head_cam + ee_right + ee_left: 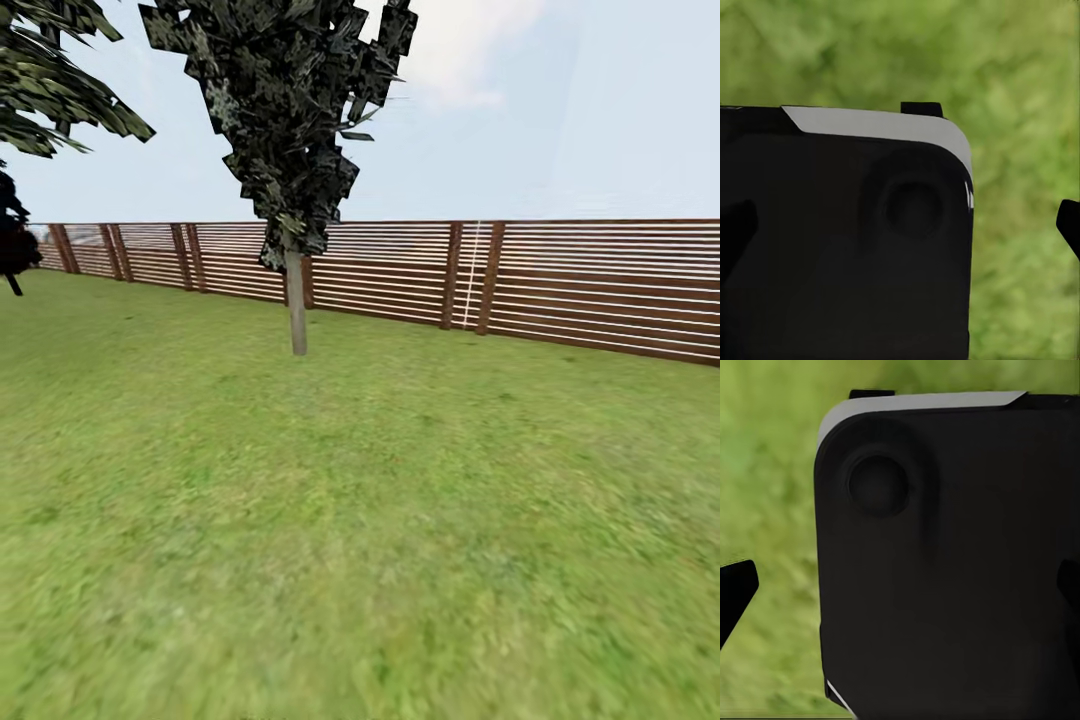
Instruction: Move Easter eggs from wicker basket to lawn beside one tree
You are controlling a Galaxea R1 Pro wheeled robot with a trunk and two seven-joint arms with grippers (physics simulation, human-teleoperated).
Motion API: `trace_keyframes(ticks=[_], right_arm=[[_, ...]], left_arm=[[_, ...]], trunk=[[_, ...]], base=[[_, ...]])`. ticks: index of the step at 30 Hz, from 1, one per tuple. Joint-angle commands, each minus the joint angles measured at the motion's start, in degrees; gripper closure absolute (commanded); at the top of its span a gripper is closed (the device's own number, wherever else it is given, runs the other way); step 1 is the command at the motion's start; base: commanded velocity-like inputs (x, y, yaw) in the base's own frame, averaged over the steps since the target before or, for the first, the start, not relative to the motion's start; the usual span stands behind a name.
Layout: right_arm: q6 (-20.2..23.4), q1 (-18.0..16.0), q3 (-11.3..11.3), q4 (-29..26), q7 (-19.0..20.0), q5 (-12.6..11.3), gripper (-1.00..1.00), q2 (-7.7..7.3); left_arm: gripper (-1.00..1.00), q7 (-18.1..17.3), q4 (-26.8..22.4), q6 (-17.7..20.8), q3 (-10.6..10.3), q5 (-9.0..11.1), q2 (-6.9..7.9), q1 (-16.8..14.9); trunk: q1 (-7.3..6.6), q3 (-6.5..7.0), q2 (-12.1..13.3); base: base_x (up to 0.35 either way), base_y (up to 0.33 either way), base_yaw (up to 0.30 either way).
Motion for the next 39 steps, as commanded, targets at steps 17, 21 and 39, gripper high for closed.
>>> trace_keyframes(ticks=[17,21,39], right_arm=[[-0.2,0.0,0.0,0.1,0.0,0.0,-1.0,0.08],[-0.2,0.0,0.0,0.1,0.0,0.0,-1.0,0.08],[-0.2,0.0,0.1,0.1,-0.1,-0.1,-1.0,0.15]], left_arm=[[-1.0,0.0,-0.1,0.0,0.0,0.1,-0.01,0.0],[-1.0,0.0,-0.1,0.0,0.0,0.1,-0.01,0.0],[-1.0,0.0,-0.1,0.0,0.0,0.1,-0.01,0.0]], trunk=[[0.0,-1.22,0.0],[0.0,-1.48,0.0],[0.0,-2.64,0.0]], base=[[0.0,0.0,0.192],[0.0,0.0,0.21],[0.0,0.0,0.21]])
